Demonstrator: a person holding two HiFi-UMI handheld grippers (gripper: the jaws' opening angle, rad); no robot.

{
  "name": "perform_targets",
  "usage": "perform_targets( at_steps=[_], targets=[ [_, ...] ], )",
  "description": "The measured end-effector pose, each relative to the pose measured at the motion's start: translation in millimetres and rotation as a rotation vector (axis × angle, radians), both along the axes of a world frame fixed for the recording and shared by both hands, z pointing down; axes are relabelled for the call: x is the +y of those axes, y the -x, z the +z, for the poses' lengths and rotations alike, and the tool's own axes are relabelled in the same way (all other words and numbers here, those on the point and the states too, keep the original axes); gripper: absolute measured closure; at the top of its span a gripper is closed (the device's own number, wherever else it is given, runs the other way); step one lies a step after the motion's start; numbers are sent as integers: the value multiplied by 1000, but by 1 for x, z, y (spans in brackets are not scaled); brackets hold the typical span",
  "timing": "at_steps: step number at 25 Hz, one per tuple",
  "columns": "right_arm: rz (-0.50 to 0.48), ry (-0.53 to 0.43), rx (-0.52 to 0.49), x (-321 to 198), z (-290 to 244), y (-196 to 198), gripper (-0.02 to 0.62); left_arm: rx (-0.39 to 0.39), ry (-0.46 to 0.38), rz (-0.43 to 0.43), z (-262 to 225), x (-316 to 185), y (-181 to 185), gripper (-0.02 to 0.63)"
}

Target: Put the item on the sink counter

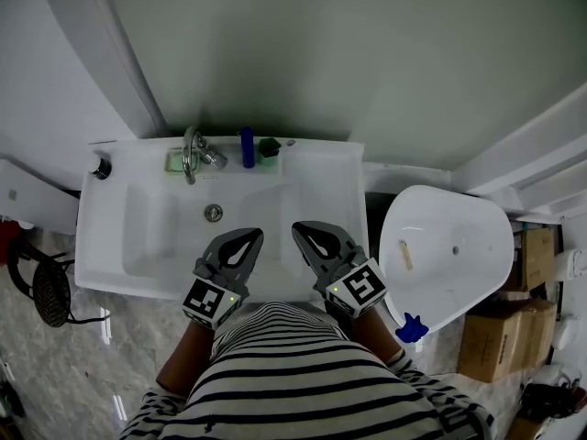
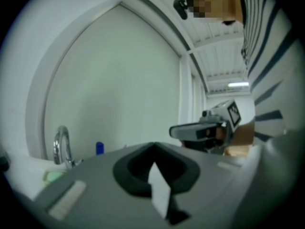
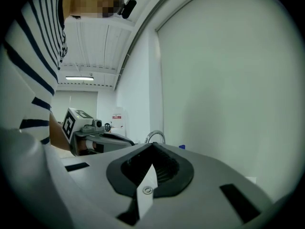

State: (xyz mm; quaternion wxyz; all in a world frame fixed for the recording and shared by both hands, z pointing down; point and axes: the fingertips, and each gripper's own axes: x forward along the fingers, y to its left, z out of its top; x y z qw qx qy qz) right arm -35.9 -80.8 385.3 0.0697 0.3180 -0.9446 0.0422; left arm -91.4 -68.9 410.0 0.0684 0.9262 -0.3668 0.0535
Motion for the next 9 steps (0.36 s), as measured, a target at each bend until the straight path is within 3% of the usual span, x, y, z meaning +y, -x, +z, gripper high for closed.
perform_targets(
  at_steps=[9],
  targets=[
    [21,-16,-4,-12,0,0,589,-8,-29,-32,-6,-14,9,598]
  ],
)
